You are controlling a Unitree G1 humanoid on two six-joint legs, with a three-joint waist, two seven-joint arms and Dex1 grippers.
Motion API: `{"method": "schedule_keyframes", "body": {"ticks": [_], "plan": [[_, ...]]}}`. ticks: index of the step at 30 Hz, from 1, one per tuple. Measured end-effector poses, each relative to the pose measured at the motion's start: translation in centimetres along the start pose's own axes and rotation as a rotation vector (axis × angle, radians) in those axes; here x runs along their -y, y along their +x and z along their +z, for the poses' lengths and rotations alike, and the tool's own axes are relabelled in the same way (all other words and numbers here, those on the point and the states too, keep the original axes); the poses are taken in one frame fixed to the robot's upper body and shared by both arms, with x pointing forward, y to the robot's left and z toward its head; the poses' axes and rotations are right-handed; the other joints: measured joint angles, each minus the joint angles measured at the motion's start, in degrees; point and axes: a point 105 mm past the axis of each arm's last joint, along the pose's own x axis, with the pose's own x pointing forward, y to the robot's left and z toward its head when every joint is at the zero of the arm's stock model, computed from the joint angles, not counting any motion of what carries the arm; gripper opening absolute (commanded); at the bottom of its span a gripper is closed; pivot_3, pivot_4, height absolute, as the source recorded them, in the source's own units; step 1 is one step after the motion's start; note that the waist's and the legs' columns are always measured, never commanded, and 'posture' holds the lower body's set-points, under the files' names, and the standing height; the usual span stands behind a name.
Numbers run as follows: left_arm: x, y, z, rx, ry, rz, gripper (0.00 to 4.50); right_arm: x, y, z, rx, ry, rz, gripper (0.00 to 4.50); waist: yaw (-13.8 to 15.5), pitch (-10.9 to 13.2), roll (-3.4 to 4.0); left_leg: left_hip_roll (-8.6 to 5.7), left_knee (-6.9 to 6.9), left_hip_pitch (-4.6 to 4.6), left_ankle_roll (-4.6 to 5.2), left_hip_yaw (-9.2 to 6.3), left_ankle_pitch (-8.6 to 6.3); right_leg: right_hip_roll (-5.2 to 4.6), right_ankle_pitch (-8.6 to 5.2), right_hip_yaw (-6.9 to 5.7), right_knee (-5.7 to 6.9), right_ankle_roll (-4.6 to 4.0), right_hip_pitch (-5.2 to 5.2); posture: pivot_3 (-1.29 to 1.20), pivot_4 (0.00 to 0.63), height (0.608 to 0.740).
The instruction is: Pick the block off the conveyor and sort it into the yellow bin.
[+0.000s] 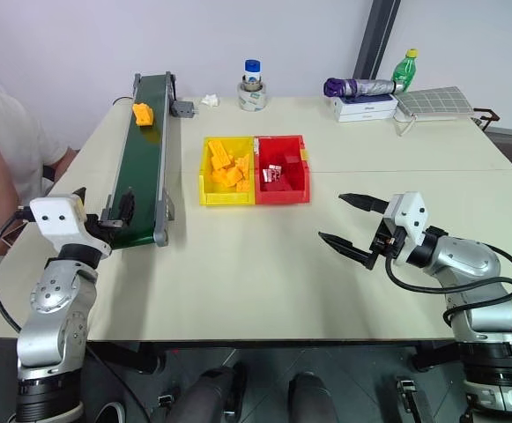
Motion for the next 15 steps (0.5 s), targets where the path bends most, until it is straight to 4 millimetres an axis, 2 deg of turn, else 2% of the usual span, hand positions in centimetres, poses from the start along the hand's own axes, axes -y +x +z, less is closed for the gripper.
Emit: {"method": "schedule_keyframes", "body": {"ticks": [15], "plan": [[0.19, 0.0, -0.32, -0.007, -0.02, 0.007, 4.44, -0.01, -0.02, -0.03, -0.001, 0.001, -0.001, 4.5, 0.0, 0.0, 0.0, 0.0, 0.01, 0.0, 0.0, 0.0, 0.0, 0.0, 0.0, 0.0, 0.0, 0.0, 0.0, 0.0, 0.15, 0.74]]}}
